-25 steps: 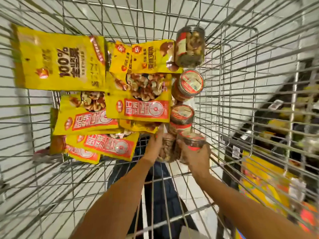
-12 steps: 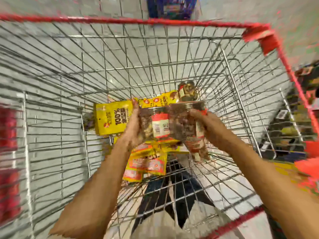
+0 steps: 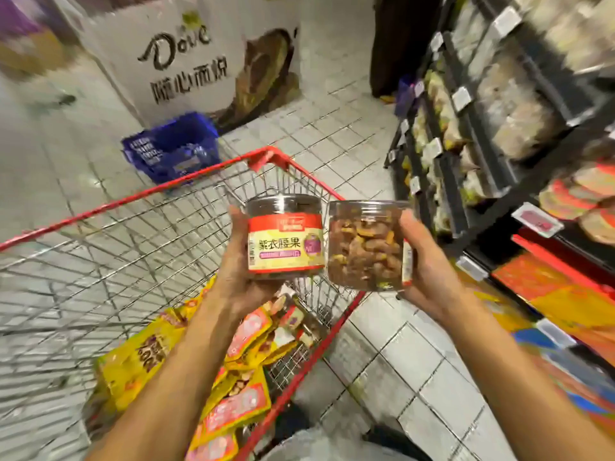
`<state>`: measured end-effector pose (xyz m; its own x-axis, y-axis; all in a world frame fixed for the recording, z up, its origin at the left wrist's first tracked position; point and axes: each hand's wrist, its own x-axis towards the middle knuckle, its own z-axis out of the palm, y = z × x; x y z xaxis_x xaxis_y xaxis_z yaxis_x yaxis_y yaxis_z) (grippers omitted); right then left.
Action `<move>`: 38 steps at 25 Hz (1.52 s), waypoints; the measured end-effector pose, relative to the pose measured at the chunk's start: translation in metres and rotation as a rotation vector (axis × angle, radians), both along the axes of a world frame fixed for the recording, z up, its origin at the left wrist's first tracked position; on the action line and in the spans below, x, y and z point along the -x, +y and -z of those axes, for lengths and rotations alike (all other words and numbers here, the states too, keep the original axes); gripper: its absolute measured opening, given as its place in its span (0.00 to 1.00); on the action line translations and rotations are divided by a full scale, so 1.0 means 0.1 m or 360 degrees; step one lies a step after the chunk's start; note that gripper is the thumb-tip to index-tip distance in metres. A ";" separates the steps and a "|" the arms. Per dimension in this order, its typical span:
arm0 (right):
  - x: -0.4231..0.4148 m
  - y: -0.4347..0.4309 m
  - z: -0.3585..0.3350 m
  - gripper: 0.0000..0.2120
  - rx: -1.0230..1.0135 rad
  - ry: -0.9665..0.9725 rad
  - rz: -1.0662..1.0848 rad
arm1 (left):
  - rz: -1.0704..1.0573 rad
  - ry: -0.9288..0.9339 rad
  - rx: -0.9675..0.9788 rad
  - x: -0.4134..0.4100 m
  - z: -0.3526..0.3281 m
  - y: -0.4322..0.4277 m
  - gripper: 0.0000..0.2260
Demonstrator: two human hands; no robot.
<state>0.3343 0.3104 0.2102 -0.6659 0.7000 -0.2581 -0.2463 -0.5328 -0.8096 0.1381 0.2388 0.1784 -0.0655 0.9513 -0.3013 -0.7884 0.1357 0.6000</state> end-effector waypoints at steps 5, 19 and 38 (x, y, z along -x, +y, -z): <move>-1.58 0.04 -0.28 0.19 -0.0167 0.0067 0.0462 | 0.0290 -0.0023 0.0012 -1.51 -0.23 0.62 0.33; -4.32 -0.16 0.08 0.24 0.0085 0.0001 0.1437 | 0.1093 0.0137 0.0147 -4.38 0.03 1.31 0.32; -6.19 0.09 0.24 0.23 0.0013 -0.0114 0.1648 | 0.1215 0.0540 -0.0075 -6.54 0.24 1.81 0.21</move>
